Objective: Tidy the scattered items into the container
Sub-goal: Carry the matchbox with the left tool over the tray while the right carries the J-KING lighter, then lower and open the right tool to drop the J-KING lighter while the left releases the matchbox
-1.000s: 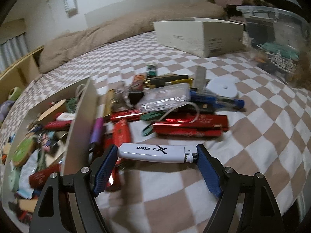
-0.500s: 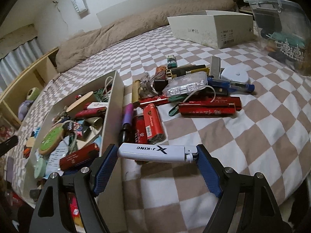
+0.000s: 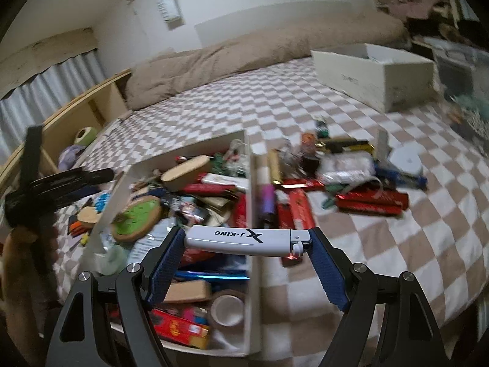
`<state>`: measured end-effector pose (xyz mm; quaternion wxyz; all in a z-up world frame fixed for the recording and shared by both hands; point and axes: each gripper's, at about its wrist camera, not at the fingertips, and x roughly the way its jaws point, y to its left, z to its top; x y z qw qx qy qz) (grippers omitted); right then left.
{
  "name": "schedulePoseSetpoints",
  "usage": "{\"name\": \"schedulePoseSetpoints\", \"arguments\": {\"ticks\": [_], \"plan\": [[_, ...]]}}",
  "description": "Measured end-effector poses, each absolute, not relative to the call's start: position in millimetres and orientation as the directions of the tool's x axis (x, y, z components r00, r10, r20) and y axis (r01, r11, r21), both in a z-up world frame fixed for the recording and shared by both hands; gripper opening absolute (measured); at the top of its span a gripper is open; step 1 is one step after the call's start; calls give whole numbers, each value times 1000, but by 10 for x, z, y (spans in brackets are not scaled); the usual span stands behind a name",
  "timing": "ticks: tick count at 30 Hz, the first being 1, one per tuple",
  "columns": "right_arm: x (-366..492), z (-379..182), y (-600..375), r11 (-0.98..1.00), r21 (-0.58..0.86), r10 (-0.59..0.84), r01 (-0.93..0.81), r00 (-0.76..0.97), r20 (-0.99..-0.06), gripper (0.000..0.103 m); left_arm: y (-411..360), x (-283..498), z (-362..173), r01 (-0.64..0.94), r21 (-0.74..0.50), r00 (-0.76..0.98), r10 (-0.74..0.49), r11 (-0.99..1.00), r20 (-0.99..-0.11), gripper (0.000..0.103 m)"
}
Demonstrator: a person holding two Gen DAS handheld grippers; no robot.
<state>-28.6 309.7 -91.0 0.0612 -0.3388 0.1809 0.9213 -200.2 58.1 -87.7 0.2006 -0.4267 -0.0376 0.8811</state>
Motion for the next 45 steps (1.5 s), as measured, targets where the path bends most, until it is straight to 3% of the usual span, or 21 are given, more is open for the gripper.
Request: {"name": "schedulePoseSetpoints", "arguments": {"ticks": [10, 12, 13, 14, 25, 32, 37, 45], "plan": [[-555, -648, 2976, -955, 251, -40, -157, -771, -636, 82, 792, -2257, -937, -280, -228, -585, 354, -933, -730, 58], [-606, -599, 2966, -961, 234, -38, -147, -769, -638, 82, 800, -2294, -973, -263, -211, -598, 331, -941, -730, 78], [-633, -575, 2961, -964, 225, -36, -141, -769, -639, 82, 800, -2302, -999, -253, -200, -606, 316, -947, -730, 96], [-665, -556, 2959, -967, 217, -36, -136, -768, -640, 82, 796, -2293, -1022, -251, -189, -617, 308, -949, -724, 100], [-1342, -508, 2956, -960, 265, -116, -96, -722, -682, 82, 775, -2025, -1045, -335, -87, -635, 293, -938, -714, 103], [-1927, -595, 2843, -953, 294, -181, -74, -639, -747, 82, 752, -1973, -1041, -380, -125, -584, 342, -917, -736, 103], [-2251, -707, 2670, -950, 308, -222, -56, -574, -788, 82, 682, -1923, -1036, -393, -72, -582, 309, -917, -752, 103], [-2633, -903, 2192, -968, 234, -252, 95, -447, -858, 82, 431, -1941, -968, -400, -102, -586, 339, -911, -736, 103]]}}
